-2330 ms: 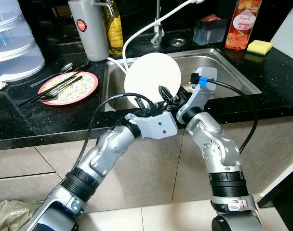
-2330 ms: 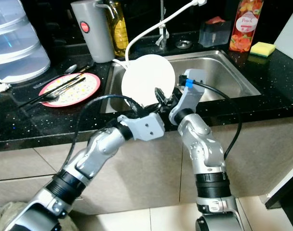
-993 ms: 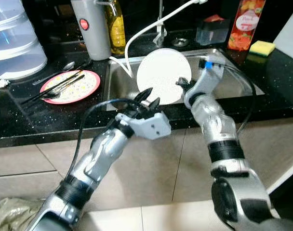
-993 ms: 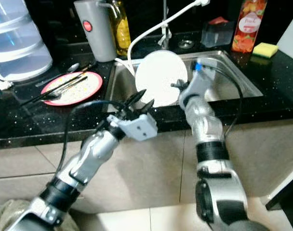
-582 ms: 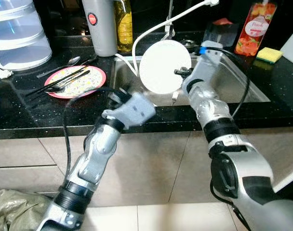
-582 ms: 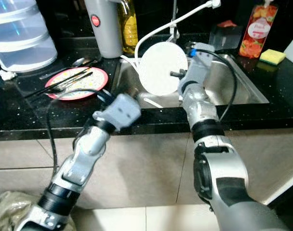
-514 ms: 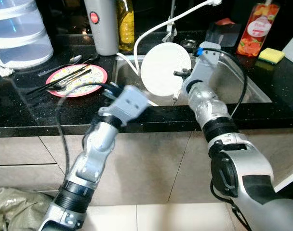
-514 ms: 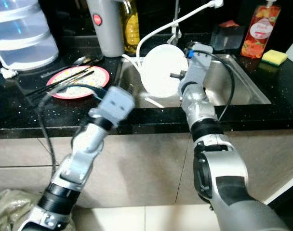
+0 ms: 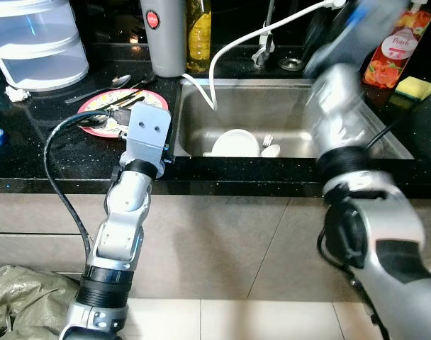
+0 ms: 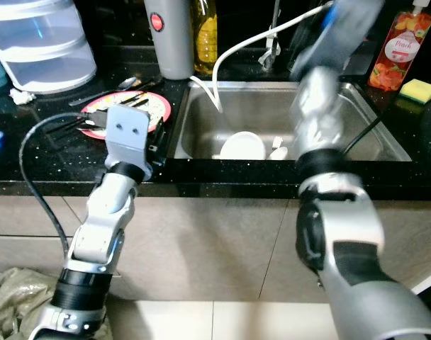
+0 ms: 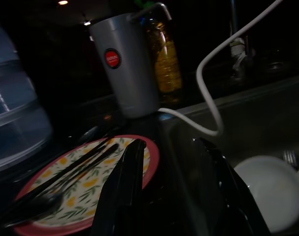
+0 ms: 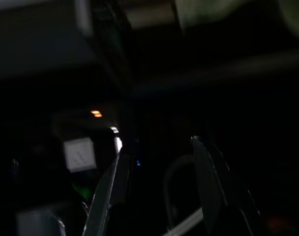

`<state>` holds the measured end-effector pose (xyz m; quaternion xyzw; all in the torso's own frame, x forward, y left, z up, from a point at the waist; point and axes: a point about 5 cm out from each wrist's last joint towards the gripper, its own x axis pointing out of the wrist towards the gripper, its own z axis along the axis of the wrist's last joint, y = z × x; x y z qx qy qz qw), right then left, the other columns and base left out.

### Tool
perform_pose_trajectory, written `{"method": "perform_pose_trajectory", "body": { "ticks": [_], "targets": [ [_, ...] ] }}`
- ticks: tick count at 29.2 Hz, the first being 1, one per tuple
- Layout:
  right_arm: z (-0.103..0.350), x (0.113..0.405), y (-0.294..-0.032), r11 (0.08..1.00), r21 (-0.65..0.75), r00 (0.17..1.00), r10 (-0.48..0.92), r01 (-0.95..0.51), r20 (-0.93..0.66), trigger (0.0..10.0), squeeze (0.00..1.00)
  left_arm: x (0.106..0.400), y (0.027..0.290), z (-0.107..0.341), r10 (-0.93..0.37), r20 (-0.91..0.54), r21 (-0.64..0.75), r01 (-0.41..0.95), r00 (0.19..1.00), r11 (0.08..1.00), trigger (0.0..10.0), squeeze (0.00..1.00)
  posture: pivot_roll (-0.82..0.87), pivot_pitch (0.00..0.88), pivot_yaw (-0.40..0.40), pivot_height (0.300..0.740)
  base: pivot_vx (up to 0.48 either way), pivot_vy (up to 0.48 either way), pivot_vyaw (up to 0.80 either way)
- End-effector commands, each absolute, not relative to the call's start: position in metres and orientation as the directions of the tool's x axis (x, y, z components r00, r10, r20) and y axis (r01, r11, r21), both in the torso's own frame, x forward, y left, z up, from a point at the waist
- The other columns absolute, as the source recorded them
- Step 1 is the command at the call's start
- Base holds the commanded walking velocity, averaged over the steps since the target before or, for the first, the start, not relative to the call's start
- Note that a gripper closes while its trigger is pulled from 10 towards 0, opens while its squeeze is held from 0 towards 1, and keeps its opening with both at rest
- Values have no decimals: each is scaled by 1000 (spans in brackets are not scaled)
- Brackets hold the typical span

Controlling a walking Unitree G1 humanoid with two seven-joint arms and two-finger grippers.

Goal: Kitchen organization

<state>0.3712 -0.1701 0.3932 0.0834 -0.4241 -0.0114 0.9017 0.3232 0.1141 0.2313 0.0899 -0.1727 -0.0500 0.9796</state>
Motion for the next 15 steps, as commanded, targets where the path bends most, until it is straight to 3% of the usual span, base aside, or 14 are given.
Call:
{"method": "perform_pose_trajectory", "body": {
  "ticks": [1,3,6,9,10,15],
  "targets": [
    [364,377,-163,986,146,719,-41,-85,693,10000,0,326,110,229,-133,292,140,95,947,986,10000,0,138,4,-3,740,0,0,0],
    [329,368,-158,987,122,768,3,-105,640,10000,0,333,110,228,-135,227,60,125,964,990,10000,0,131,4,0,740,0,0,0],
    [303,361,-156,991,92,807,24,-97,590,10000,0,340,119,224,-108,155,114,91,982,989,10000,0,123,2,11,740,0,0,0],
    [267,349,-166,996,84,854,-10,-40,520,10000,0,357,162,220,-7,41,335,-7,999,942,10000,0,99,4,47,740,0,0,0],
    [267,349,-166,996,84,854,-10,-40,520,10000,0,357,162,220,-7,41,335,-7,999,942,10000,0,99,4,47,740,0,0,0],
    [262,340,-176,995,95,875,-51,5,482,10000,0,377,220,223,79,-41,697,-29,996,716,10000,0,89,20,79,740,0,0,0]
  ]
}}
